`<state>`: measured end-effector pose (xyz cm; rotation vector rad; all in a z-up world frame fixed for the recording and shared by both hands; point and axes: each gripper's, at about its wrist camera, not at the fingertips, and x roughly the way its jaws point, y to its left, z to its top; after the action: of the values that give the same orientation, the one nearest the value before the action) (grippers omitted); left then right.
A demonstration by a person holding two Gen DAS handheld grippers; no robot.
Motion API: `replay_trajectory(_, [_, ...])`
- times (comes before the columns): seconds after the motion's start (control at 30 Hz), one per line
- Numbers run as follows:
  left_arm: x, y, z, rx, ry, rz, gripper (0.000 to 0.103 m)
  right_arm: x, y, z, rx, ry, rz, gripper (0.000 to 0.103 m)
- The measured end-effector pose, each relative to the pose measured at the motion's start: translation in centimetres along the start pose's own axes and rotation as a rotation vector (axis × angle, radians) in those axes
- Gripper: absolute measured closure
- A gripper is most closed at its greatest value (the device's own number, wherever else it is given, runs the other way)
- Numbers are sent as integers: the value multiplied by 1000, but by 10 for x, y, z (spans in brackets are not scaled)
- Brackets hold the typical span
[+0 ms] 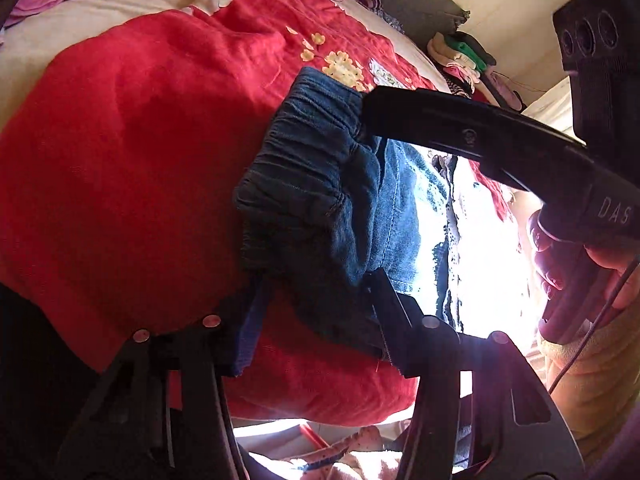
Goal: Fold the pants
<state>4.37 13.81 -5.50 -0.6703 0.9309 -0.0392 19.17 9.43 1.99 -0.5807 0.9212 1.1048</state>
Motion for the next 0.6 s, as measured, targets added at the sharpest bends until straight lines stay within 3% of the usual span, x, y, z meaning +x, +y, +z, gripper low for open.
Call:
replay_trajectory(0.4, [5,5,1,-3,13,-11,60,48,-3,13,-6,90,77,20])
replay_trajectory(0.5, [5,6,1,-6,16,-12,60,53,-4,6,3,104,102,42])
replay_trajectory(0.6, [5,7,3,-12,16,-16,59,45,-10,1,29,68,135,52])
